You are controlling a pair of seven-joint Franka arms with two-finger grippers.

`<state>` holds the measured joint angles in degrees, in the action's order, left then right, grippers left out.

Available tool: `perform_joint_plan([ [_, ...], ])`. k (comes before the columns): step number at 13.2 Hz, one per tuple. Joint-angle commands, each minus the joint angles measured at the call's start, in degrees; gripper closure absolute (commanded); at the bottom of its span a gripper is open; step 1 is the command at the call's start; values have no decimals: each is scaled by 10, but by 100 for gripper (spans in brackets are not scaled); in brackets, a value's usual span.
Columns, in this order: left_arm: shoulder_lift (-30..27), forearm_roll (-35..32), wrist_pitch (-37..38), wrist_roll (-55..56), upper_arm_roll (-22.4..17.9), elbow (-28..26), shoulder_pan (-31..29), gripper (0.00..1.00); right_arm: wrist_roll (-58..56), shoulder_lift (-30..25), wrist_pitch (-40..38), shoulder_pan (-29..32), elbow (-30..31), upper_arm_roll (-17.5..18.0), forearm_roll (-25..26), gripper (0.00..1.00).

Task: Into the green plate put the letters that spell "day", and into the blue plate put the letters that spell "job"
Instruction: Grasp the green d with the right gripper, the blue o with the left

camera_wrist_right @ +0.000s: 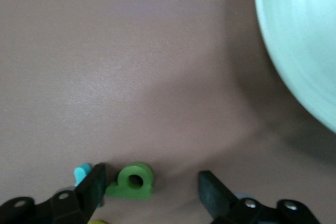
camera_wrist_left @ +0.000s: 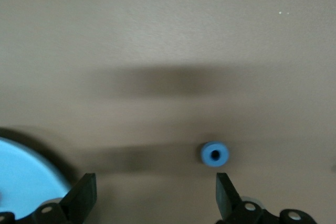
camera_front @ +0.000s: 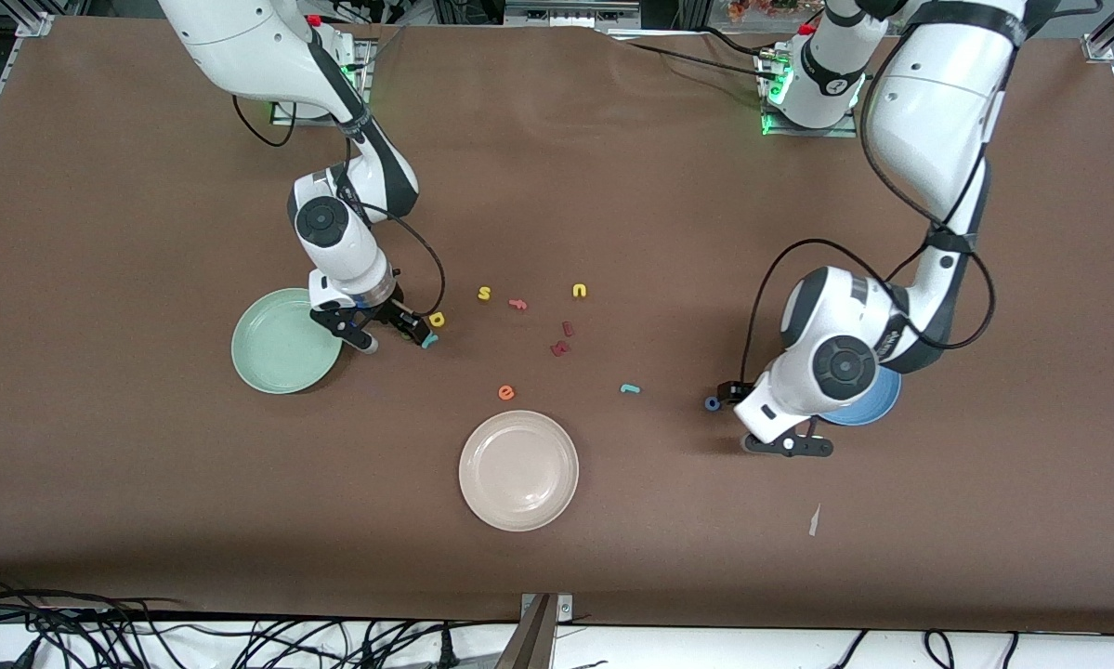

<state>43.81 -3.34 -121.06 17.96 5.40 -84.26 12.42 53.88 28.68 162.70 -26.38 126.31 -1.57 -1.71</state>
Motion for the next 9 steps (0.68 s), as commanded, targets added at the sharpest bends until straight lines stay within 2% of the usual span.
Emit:
perform_joint_plan([
  [1,29,18,-8,51,-5,33,13,5,11,12,15,-3,-1,-1,5,30],
  [5,44,42,-51,85,-4,30,27,10,10,11,14,-3,-2,-1,6,53],
  [9,51,42,-70,96,-4,23,28,21,8,9,14,-3,-2,-1,6,73],
])
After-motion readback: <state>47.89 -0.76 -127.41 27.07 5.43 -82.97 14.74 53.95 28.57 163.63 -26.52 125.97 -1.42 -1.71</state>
